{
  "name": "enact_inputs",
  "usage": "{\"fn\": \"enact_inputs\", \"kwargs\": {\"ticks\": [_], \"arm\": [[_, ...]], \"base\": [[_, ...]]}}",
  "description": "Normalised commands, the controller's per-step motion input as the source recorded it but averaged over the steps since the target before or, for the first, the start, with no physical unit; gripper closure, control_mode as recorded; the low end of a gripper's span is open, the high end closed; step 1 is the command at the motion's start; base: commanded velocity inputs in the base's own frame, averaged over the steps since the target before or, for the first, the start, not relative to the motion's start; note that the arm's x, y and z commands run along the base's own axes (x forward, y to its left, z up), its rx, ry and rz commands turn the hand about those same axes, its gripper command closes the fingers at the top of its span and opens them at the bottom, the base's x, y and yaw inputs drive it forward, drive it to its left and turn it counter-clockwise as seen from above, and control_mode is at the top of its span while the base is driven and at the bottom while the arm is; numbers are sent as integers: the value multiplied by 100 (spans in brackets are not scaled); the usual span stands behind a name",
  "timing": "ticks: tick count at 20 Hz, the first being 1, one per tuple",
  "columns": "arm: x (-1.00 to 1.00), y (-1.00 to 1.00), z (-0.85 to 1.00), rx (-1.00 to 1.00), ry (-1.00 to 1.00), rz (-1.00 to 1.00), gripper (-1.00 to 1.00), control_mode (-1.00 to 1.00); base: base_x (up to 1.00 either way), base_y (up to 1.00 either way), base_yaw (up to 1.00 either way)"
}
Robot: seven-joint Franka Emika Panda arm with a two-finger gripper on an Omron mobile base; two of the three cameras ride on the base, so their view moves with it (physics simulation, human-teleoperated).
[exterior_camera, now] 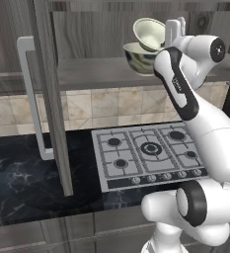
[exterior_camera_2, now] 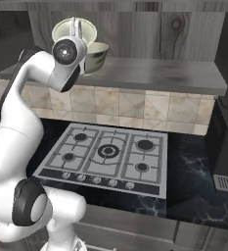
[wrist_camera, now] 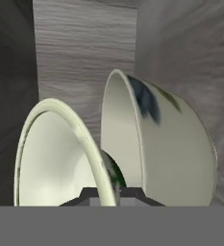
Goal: Pick up the bowls on the counter and stack them on top of one another in the open cabinet. Place the smaller bowl on top of the larger bowl.
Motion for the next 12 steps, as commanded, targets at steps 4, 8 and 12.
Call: {"fn": "enact_inputs", "kwargs": {"ticks": [4, 8, 12], "arm": [[26, 0, -3, 0, -1, 0, 100, -100], [4, 0, -16, -1, -2, 0, 100, -100], [-18, 0, -41, -6, -2, 0, 100, -100]], "base": [[0, 0, 0], [0, 0, 0], [0, 0, 0]]}}
